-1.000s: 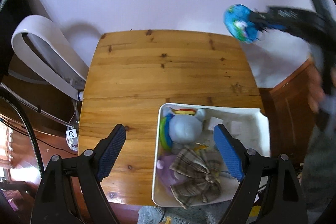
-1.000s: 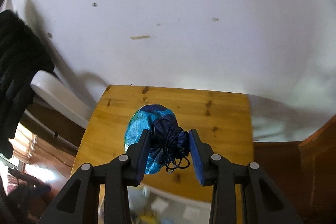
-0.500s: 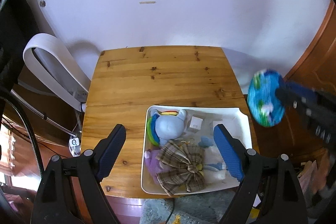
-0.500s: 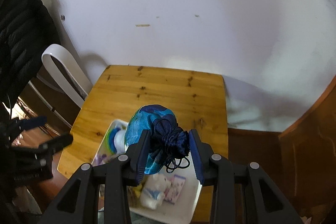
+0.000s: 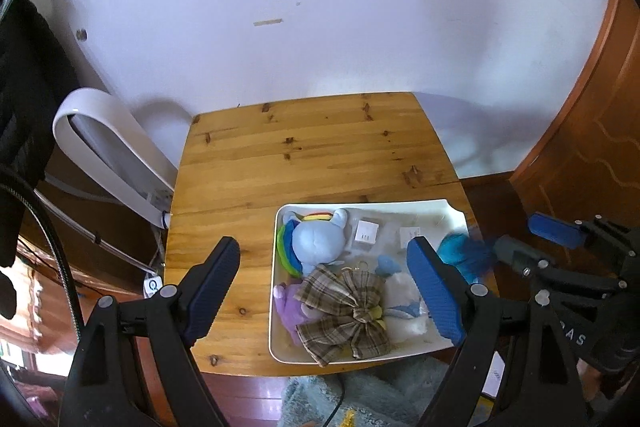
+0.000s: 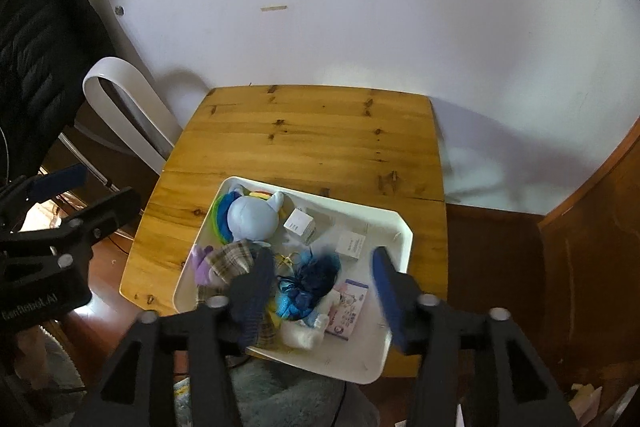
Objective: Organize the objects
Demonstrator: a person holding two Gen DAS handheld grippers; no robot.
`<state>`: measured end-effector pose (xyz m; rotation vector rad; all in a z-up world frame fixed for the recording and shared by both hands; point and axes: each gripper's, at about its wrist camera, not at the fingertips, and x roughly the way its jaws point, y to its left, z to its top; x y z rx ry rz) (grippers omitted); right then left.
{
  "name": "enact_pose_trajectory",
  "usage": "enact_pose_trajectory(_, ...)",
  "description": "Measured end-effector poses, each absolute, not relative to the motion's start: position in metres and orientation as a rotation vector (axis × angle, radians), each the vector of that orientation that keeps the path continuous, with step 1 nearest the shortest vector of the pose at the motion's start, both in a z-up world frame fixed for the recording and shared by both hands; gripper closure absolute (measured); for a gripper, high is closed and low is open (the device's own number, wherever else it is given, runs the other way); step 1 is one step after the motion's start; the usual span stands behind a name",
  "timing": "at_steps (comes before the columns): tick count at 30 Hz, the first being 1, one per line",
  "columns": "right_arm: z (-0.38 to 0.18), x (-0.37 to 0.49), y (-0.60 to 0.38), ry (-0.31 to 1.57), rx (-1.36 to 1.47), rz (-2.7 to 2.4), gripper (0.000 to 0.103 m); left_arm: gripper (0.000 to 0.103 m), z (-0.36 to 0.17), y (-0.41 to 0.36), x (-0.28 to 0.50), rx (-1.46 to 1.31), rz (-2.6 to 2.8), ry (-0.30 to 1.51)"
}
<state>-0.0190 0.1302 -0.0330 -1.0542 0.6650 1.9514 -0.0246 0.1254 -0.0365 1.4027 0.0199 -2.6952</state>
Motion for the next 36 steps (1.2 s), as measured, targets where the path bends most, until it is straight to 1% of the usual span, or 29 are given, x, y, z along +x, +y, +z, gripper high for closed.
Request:
enact_pose_trajectory(1,-0.032,-0.019,0.129,0.663,-1.049,1.951,0.04,0.015,-0.036,0.127,-0.024,1.399,-2.698,0.009)
enact_pose_trajectory(4,-0.029,-0.017,0.129,0.674,-1.032,1.944,0.039,0.015,-0.034,0.131,-0.022,1.392,-2.698,-0.013)
enact_pose_trajectory(8,-0.024,-0.012,0.131,0.688,-1.001,1.919,0.034,0.015,-0.03,0.133,-0.019,1.379,-2.699,-0.027)
enact_pose_trajectory(13,-0.019,-0.005,0.135,0.719,-0.98,1.88,0.031,0.015,-0.026,0.136,-0.017,1.355,-2.706,-0.048)
enact_pose_trajectory(31,0.002,0.001,0.132,0.745,-0.928,1.851,0.03,0.015,-0.021,0.148,-0.016,1.366,-2.702,-0.061)
enact_pose_trajectory(36,0.009,0.0,0.125,0.717,-0.908,1.858,0.03,0.015,-0.02,0.146,-0.014,1.368,-2.694,-0.054)
